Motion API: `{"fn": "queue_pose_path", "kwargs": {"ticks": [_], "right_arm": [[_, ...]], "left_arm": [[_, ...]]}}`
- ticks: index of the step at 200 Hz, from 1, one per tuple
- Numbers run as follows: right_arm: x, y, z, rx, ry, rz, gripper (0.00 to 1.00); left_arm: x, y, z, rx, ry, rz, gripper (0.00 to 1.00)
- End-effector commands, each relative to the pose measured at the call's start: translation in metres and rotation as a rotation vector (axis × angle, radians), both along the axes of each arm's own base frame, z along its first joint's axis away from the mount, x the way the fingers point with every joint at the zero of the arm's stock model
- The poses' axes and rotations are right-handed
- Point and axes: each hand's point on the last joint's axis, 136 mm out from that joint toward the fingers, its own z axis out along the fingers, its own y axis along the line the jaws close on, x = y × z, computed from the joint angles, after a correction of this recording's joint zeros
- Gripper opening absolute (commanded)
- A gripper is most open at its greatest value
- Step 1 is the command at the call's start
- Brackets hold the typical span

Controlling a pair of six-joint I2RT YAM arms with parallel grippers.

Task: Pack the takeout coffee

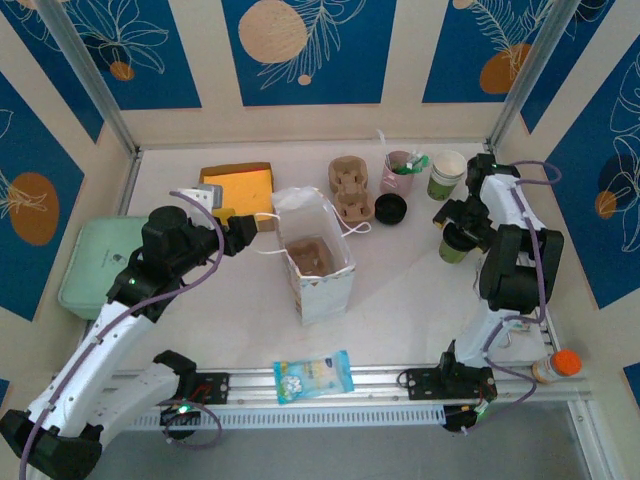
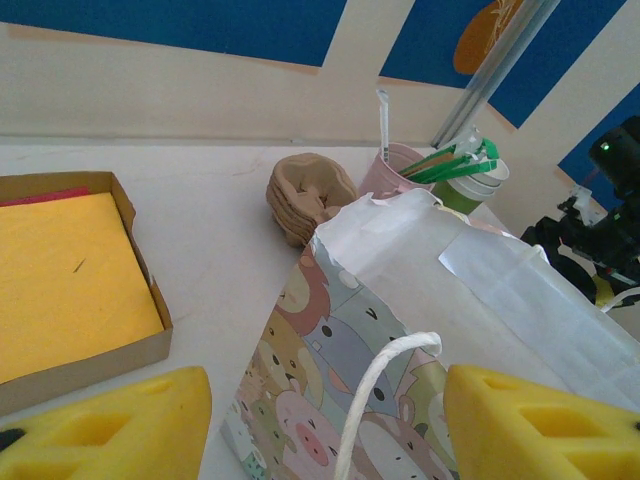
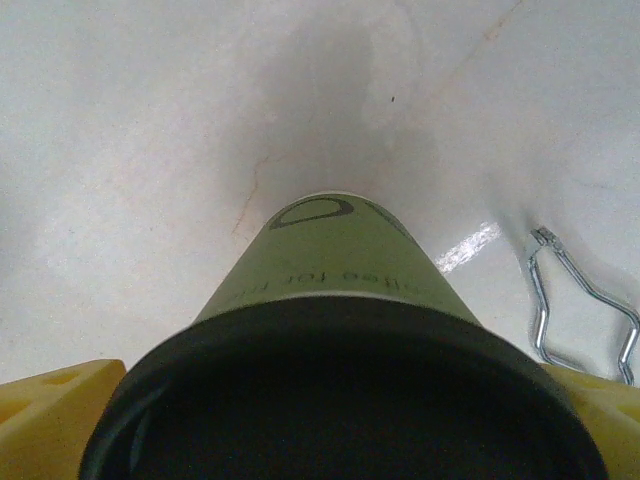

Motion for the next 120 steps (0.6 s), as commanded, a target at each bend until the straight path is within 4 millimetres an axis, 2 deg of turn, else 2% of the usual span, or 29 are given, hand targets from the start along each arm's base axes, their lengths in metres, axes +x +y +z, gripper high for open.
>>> {"fn": "queue_pose_path", "kwargs": {"ticks": [1, 120], "right_arm": [[0.006, 0.003, -0.002, 0.019, -0.004, 0.014, 0.98], [0.011, 0.010, -0.028, 0.042, 0.053, 0.036, 0.87]], "left_arm": [[-0.003, 0.001, 0.007, 0.003, -0.023, 0.000, 0.63], [-0.004, 0.002, 0.006, 0.010, -0.025, 0.003, 0.63]]}}
